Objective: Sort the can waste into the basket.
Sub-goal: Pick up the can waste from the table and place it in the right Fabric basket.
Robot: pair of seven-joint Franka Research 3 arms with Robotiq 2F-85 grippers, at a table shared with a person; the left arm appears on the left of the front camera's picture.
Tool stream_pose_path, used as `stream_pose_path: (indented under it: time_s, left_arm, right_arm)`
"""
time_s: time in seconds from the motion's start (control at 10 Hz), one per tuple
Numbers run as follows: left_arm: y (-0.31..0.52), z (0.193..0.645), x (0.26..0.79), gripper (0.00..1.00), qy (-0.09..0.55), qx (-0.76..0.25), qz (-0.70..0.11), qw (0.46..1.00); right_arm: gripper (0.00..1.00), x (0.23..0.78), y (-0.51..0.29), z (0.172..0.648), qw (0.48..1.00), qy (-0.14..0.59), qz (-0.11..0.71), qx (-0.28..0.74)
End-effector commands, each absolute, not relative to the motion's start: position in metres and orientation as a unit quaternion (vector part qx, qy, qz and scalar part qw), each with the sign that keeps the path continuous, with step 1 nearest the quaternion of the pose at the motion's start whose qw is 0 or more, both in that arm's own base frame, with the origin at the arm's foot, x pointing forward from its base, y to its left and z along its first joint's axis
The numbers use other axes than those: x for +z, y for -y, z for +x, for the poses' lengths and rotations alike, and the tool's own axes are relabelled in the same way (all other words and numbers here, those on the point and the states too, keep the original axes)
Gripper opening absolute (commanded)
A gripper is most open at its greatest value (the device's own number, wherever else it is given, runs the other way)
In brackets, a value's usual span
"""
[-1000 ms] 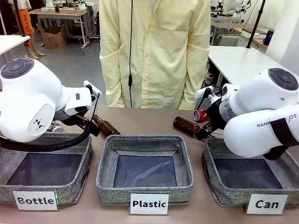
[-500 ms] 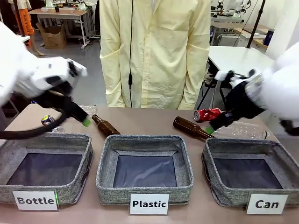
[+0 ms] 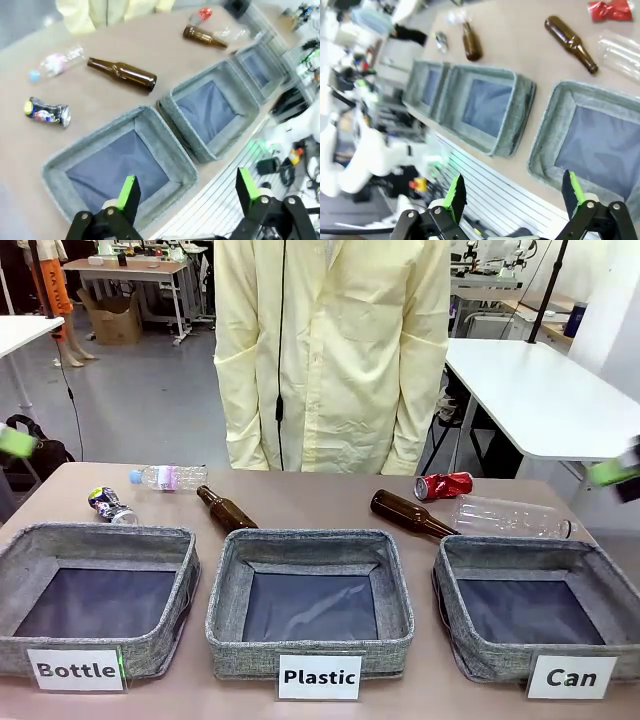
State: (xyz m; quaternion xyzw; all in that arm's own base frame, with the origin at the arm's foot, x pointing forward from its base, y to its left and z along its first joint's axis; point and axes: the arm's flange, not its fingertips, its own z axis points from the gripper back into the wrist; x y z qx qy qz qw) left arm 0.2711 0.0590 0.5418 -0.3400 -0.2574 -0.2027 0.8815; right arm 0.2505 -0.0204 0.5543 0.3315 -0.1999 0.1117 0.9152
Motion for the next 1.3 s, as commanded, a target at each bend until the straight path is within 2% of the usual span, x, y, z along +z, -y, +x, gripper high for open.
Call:
stream_pose_path:
  time_s: [0.0, 0.2, 0.6, 1.0, 1.2]
  left_arm:
    - [-0.116, 0.280, 0.506, 1.00, 0.267, -0.155, -0.434, 0.846]
    - [-0.172, 0.285, 0.473, 1.00, 0.293, -0.088, -0.493, 0.815]
    - [-0.215, 0.294, 0.418, 1.00, 0.303, -0.016, -0.539, 0.786]
    - [-0.206, 0.300, 0.406, 1.00, 0.288, 0.005, -0.535, 0.794]
    - [-0.203, 0.302, 0.405, 1.00, 0.286, 0.020, -0.529, 0.799]
  right_arm:
    - [1.00, 0.477, 0.072, 0.188, 0.885, 0.238, 0.399, 0.011]
    - [1.00, 0.443, 0.138, 0.180, 0.834, 0.264, 0.476, -0.085]
    - [1.00, 0.383, 0.206, 0.193, 0.782, 0.276, 0.530, -0.175]
    - [1.00, 0.370, 0.210, 0.199, 0.787, 0.287, 0.514, -0.185]
    - [1.00, 0.371, 0.207, 0.203, 0.806, 0.296, 0.479, -0.184]
